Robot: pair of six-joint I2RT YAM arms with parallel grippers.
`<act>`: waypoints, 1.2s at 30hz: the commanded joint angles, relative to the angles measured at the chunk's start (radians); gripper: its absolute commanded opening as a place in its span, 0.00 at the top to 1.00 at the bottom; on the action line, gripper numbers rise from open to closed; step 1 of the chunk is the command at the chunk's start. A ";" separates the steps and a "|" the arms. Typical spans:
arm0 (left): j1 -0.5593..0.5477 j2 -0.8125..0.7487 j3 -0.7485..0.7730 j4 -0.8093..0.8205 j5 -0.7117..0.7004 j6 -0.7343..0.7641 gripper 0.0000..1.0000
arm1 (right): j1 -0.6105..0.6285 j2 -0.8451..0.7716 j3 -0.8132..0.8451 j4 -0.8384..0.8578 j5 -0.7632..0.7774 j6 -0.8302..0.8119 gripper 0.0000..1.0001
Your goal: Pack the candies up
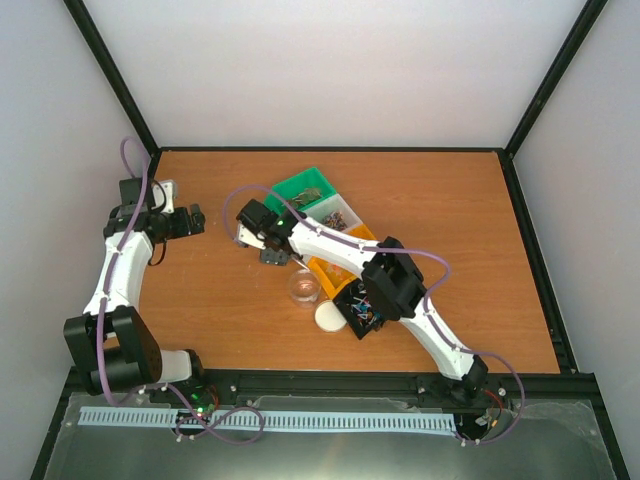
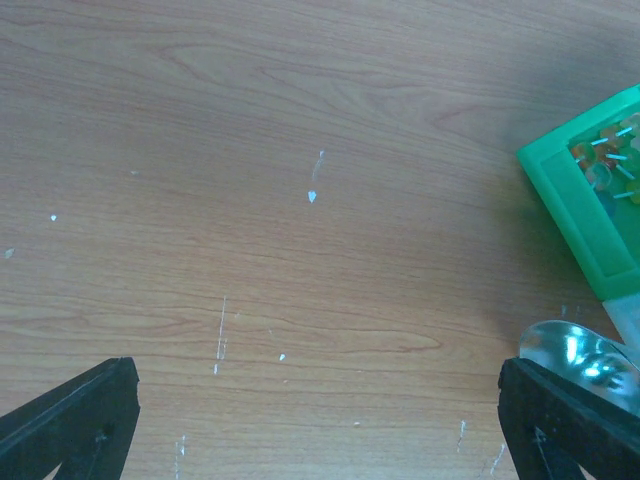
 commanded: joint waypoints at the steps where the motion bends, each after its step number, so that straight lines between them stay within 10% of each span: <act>1: 0.008 0.006 0.008 0.021 -0.026 -0.025 0.00 | 0.009 0.034 0.034 0.048 0.083 -0.017 0.26; 17: 0.008 0.019 0.016 0.022 -0.037 -0.020 0.00 | 0.018 0.044 0.111 0.096 0.087 0.047 0.97; 34: 0.008 0.013 0.086 0.017 0.029 0.041 0.00 | -0.036 -0.041 0.168 0.114 -0.132 0.247 0.97; 36: 0.008 0.009 0.083 0.018 0.028 0.043 0.00 | -0.036 -0.008 0.212 0.044 -0.154 0.243 0.78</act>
